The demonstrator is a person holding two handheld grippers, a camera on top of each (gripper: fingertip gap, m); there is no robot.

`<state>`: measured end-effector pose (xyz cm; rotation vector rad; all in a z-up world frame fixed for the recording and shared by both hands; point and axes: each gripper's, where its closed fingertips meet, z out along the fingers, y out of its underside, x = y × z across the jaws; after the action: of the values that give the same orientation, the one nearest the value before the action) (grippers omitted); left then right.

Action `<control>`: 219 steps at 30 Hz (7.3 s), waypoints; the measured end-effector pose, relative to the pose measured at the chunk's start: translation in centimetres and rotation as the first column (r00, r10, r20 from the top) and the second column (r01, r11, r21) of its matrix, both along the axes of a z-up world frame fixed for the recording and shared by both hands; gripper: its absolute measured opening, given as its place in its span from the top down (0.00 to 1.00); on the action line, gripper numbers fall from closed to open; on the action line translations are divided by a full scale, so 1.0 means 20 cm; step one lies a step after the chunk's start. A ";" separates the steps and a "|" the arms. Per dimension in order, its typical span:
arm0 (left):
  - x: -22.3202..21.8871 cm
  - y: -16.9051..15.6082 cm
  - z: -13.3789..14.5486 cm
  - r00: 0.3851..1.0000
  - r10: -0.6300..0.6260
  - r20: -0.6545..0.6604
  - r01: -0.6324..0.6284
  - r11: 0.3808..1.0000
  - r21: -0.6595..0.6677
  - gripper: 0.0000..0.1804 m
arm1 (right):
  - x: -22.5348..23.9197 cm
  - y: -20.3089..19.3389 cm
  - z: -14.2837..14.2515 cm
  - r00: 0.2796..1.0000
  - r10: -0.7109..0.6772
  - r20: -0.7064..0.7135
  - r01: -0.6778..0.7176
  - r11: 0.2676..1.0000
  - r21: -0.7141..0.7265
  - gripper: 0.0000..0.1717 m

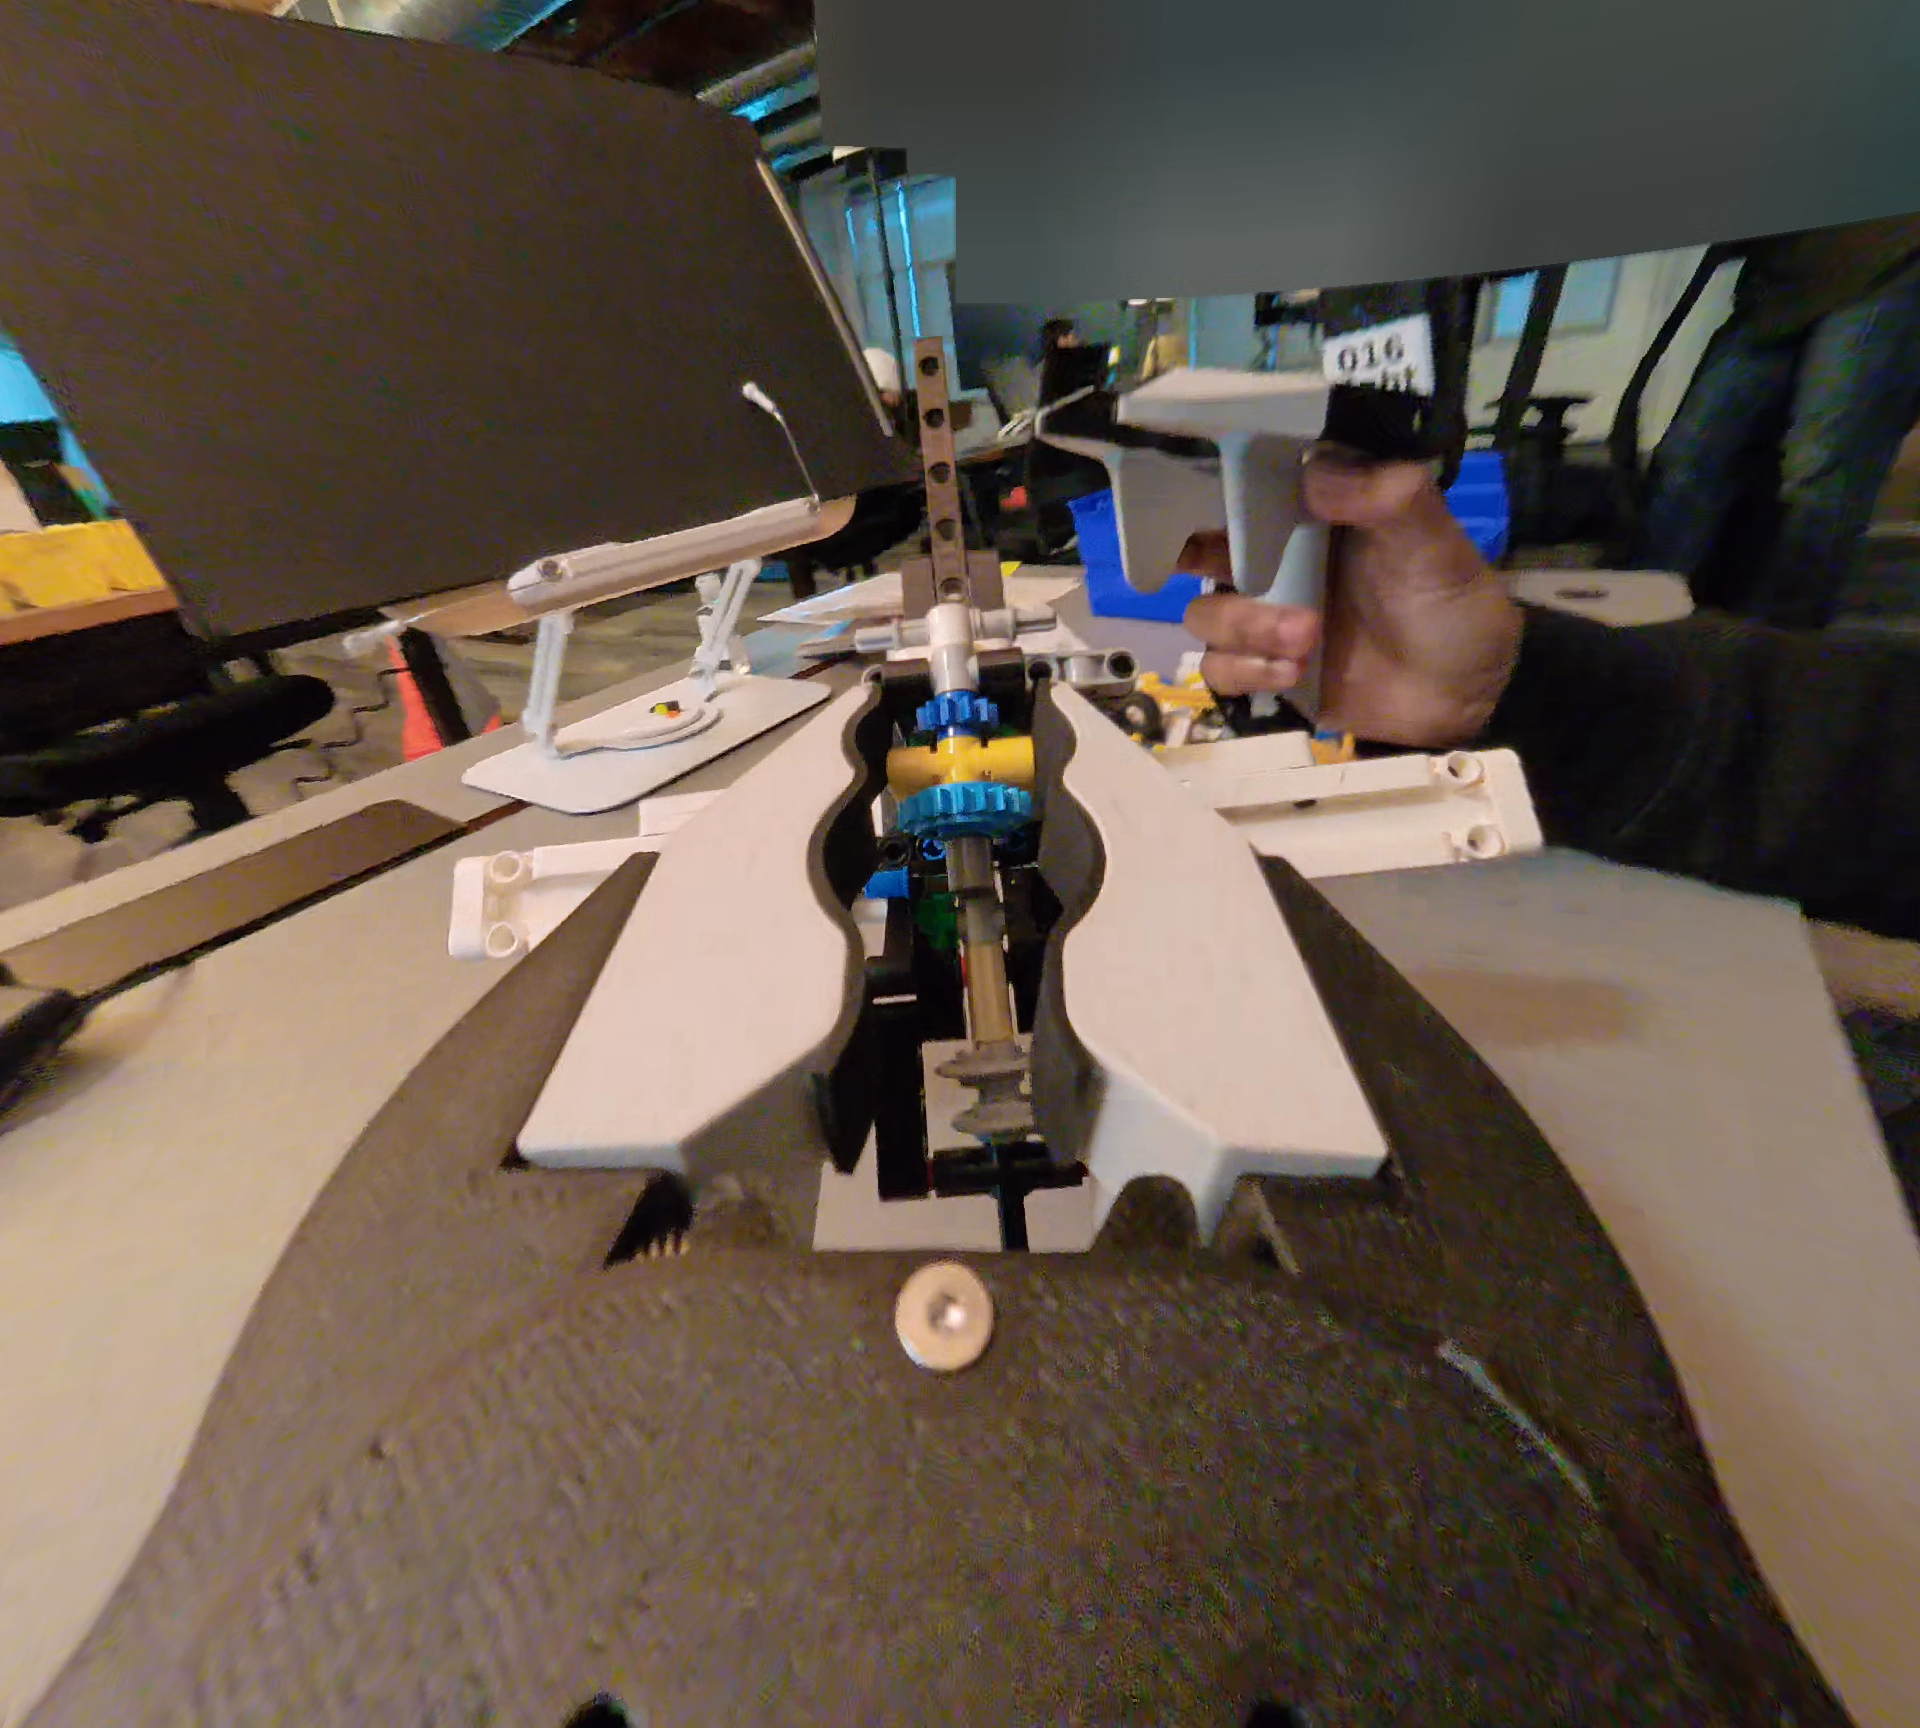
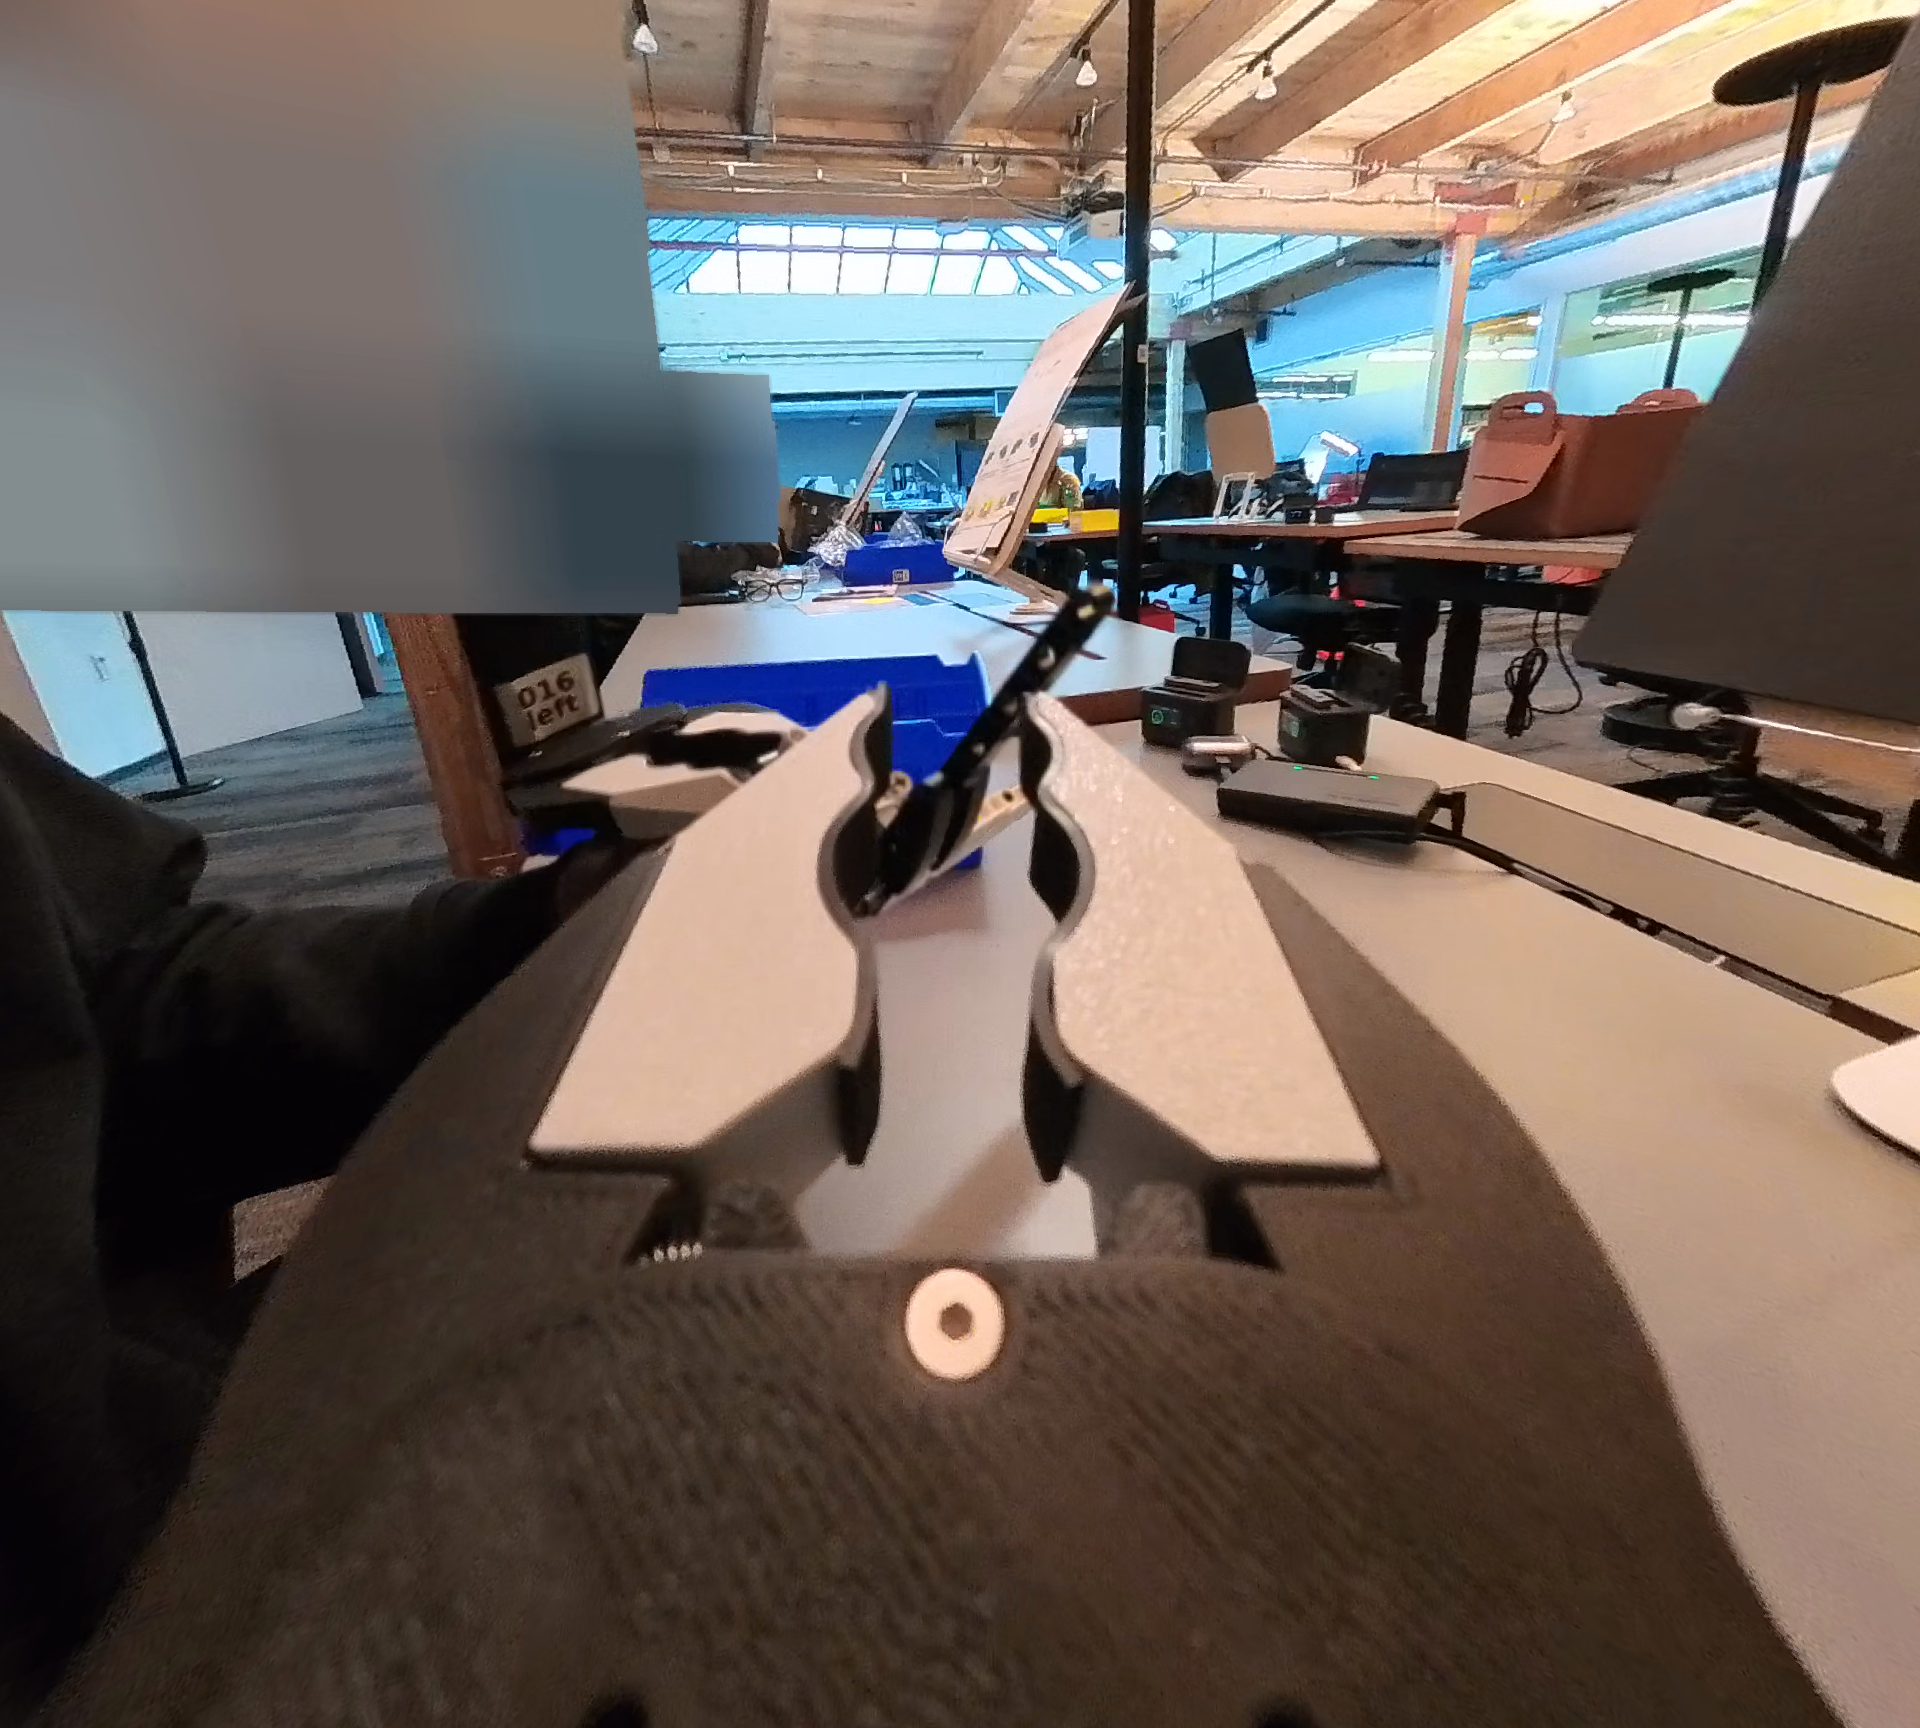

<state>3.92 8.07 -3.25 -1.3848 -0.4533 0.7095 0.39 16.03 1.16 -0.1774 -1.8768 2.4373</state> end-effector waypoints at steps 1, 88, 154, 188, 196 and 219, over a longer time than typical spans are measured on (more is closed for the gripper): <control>0.00 -0.01 0.01 1.000 -0.019 0.011 0.019 0.999 0.030 0.87 | 0.00 -0.01 -0.01 1.000 -0.001 -0.005 0.001 1.000 0.012 0.87; 0.10 0.26 -0.30 0.994 -0.108 -0.006 0.094 0.887 -0.453 0.87 | 0.18 -0.14 -0.57 0.715 0.515 -0.473 0.263 0.428 0.864 0.86; 0.22 0.32 -0.35 0.929 -0.341 0.146 0.371 0.848 -0.378 0.86 | 0.19 0.07 -0.15 0.841 0.529 0.113 -0.515 0.718 0.469 0.75; 0.32 0.41 -0.43 0.872 -0.427 0.239 0.489 0.763 -0.423 0.87 | 0.46 0.10 -0.63 0.460 0.748 0.479 -0.854 0.225 0.468 0.90; 0.31 0.41 -0.43 0.879 -0.413 0.240 0.477 0.773 -0.419 0.87 | 0.37 0.06 -0.59 0.559 0.730 0.394 -0.800 0.349 0.488 0.91; 0.31 0.42 -0.47 0.874 -0.398 0.280 0.486 0.747 -0.454 0.87 | 0.44 0.05 -0.71 0.553 0.700 0.451 -0.787 0.262 0.559 0.94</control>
<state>10.04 16.53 -12.72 -1.9840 -0.0348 0.3194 9.18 17.11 -13.10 0.8607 -3.3901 1.6706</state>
